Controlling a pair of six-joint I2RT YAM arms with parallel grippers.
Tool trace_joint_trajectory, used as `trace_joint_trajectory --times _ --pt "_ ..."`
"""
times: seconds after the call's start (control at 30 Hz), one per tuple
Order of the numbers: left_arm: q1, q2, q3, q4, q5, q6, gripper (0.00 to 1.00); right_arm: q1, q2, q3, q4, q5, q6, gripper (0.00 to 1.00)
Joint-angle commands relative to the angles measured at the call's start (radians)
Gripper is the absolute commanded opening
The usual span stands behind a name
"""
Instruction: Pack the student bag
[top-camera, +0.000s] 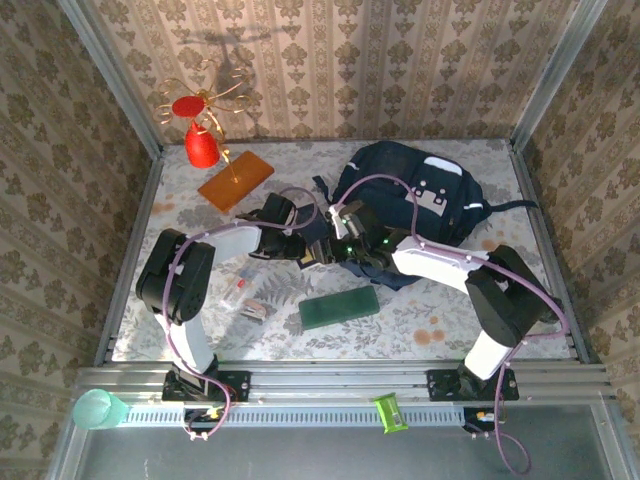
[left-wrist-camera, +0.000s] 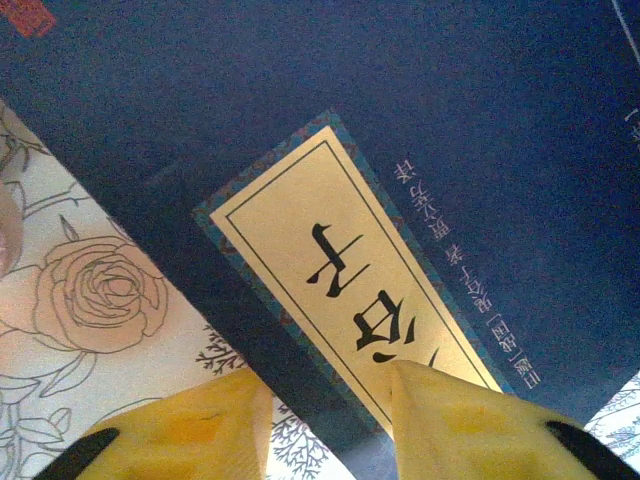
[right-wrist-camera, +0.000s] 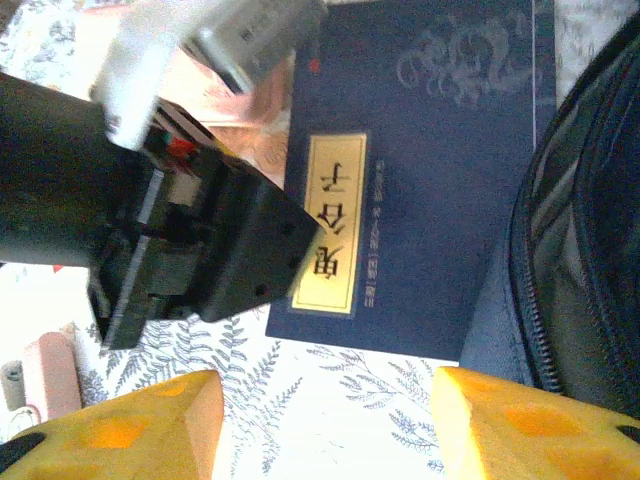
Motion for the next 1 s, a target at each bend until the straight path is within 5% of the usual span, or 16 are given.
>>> trace_joint_trajectory --times 0.0,0.47,0.67,0.97 --pt "-0.002 0.012 -0.038 -0.045 -0.056 0.028 0.30 -0.008 0.026 -0.018 0.036 -0.002 0.063 0.58" --pt "0.054 -0.152 -0.143 -0.078 -0.014 0.098 0.17 -0.075 -0.038 -0.028 -0.079 0.140 -0.002 0.55" --pt "0.053 -0.219 -0.138 -0.058 0.041 0.092 0.24 0.024 -0.072 -0.012 -0.016 0.155 -0.011 0.55" --pt "0.121 -0.248 -0.200 0.003 0.022 0.048 0.37 0.101 0.048 0.046 -0.012 0.128 0.214 0.54"
